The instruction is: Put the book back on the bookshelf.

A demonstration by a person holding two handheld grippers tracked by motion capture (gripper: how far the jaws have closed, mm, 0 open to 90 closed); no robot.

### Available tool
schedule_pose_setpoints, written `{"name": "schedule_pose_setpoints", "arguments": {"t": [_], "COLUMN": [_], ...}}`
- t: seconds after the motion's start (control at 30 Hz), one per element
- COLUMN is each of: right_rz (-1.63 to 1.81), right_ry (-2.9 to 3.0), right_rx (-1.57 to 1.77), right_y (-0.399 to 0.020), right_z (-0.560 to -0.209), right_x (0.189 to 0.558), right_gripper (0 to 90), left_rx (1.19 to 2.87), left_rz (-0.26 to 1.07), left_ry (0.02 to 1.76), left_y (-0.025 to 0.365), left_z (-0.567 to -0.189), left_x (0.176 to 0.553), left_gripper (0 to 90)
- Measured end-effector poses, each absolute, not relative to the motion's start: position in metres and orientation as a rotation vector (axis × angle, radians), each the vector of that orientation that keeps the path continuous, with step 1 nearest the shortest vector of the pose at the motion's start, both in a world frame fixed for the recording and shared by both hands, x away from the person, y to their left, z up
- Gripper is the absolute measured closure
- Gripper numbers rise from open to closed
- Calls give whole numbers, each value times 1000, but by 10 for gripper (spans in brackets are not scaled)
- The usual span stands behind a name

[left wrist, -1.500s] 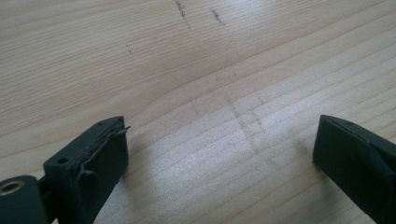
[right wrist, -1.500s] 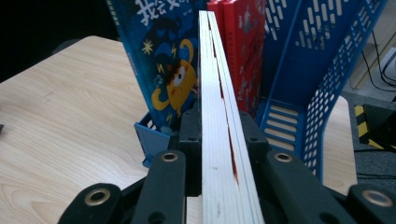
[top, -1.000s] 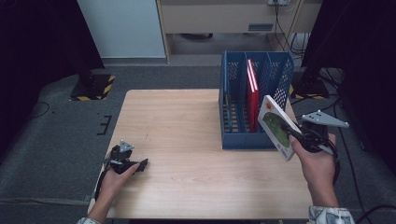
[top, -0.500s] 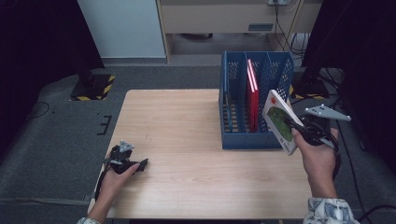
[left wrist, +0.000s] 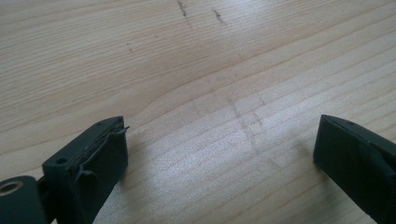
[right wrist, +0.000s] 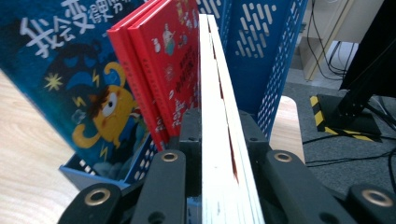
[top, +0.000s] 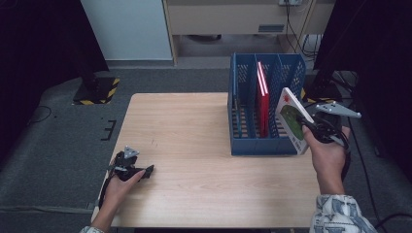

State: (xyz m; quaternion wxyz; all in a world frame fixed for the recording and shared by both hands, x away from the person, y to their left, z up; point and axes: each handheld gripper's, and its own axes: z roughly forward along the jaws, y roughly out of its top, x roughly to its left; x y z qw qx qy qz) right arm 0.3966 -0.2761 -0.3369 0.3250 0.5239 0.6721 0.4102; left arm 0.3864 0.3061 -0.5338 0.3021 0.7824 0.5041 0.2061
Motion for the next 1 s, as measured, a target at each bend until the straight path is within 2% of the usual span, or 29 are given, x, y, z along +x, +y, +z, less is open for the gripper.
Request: {"name": "schedule_pose_setpoints", "arguments": {"t": [0.43,1.0], "right_rz": [1057,1043], "right_ry": [1696,1631], "right_rx": [1424,1483], "right_y": [-284,-282], "right_z": [-342,-365], "right_x": [426,472], "right_gripper": [763,763], "left_rx": [2067,2056], "left_rz": [545,550], "left_ry": [1336,1332], "left_y": [306,306], "left_z": [-534,-535], "left_x": [386,386], "left_gripper": [22,24]}}
